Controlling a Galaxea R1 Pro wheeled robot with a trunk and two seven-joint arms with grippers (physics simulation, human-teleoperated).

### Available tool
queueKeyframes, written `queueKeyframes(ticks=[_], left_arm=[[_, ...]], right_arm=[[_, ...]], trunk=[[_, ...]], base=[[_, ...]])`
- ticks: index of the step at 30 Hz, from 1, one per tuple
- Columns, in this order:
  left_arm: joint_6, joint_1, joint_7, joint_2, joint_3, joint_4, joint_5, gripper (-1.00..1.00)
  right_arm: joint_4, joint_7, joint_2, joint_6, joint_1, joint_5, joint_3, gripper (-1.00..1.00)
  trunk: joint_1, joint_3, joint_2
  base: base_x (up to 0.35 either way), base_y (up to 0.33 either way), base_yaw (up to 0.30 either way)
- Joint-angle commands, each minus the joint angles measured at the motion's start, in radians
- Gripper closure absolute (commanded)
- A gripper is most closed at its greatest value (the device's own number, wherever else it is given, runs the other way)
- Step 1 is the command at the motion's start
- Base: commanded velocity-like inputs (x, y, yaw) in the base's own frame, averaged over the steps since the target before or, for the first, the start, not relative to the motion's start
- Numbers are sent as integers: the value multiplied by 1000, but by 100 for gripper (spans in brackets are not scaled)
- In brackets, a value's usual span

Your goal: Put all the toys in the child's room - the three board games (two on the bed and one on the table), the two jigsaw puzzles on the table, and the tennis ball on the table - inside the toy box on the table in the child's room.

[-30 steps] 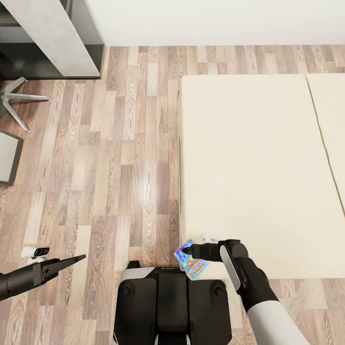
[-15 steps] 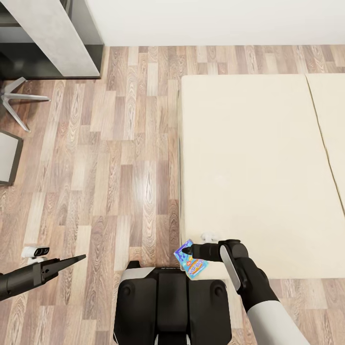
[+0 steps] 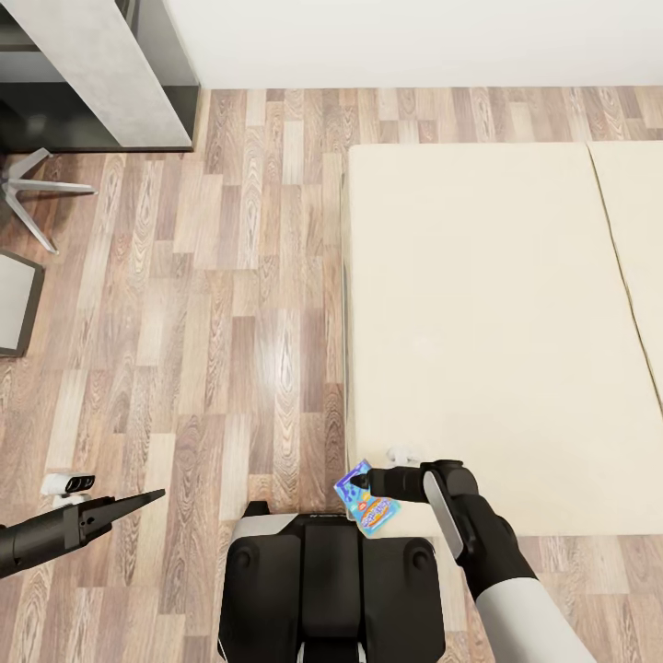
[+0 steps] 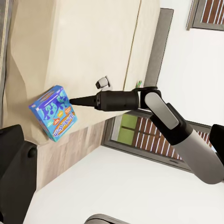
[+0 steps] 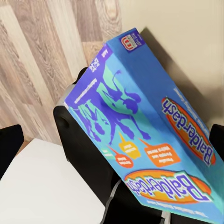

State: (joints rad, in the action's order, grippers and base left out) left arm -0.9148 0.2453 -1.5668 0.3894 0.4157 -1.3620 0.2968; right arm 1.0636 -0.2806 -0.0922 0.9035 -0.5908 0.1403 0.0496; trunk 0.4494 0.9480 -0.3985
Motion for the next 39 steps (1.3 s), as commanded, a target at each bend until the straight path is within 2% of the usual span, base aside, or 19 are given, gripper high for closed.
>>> queueKeyframes(ticks=[1,8,16,39], left_arm=[[-11,0,-4,0,0,0,-1,-100],[-11,0,-4,0,1,0,-1,-100],[-11,0,-4,0,1,0,-1,-100],[-11,0,-4,2,2,0,-1,-100]], right_arm=[[1,2,0,5,0,5,0,-100],[26,3,6,3,3,5,1,-100],[100,4,12,11,5,7,1,-100],[208,3,15,18,5,20,-7,-100]], trunk=[[1,1,-2],[1,1,-2],[1,1,-2],[1,1,-2]], base=[[0,0,0],[0,0,0],[0,0,0],[0,0,0]])
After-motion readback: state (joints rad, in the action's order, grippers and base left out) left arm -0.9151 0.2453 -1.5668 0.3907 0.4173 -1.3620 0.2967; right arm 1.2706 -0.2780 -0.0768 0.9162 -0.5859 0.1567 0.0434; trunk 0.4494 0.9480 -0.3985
